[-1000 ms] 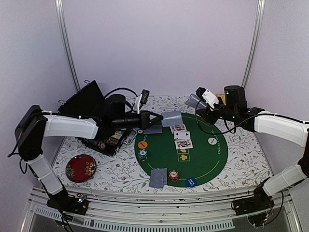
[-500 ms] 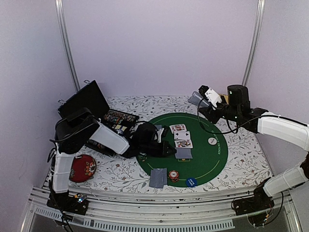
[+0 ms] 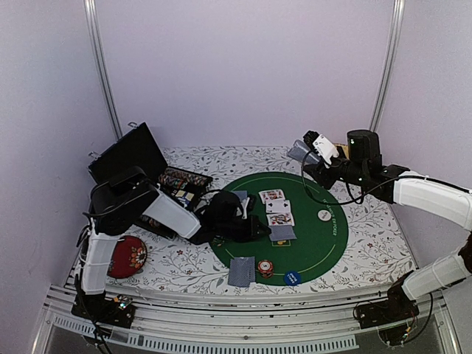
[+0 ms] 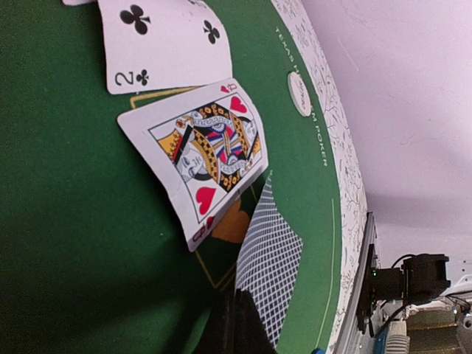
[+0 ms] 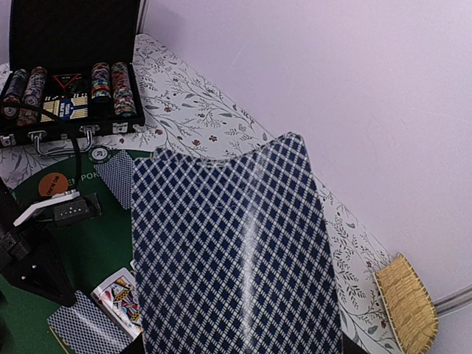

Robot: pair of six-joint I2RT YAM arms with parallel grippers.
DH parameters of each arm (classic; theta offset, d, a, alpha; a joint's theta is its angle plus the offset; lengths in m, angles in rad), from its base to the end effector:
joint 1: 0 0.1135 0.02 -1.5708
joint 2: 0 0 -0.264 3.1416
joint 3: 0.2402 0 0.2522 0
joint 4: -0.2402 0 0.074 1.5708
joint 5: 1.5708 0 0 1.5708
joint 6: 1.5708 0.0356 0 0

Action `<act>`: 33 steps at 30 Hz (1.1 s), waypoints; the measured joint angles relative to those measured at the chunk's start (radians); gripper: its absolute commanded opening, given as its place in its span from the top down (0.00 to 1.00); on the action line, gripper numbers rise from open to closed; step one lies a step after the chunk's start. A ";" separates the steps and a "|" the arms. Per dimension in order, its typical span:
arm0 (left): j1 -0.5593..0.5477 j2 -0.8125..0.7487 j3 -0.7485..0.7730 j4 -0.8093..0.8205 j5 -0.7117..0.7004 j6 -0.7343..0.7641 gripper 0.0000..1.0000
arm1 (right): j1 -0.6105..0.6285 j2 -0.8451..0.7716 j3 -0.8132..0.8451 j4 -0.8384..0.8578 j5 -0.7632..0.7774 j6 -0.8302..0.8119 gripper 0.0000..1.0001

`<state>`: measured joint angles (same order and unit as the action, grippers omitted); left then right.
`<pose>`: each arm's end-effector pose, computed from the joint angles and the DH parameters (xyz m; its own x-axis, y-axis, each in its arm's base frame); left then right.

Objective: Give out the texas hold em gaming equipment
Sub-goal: Distribute the poker card in the community card area, then pick up the poker card from the face-down deck piles.

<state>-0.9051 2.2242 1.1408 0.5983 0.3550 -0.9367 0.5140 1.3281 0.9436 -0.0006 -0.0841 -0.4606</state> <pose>0.2640 -0.3562 0.0847 -0.9177 -0.0544 -0.3935 0.3174 0.4952 -0.8087 0.2664 0.1538 0.2924 -0.0451 -0.5341 -0.8442 -0.6450 0.6609 -0.3837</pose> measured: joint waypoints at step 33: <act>0.084 -0.537 0.012 -0.133 -0.042 0.355 0.09 | 0.100 -0.009 -0.003 -0.037 -0.126 -0.071 0.53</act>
<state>-0.8211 1.6875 1.1530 0.4652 0.3130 -0.5819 0.6144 1.3193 0.9401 -0.0372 -0.2096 -0.5320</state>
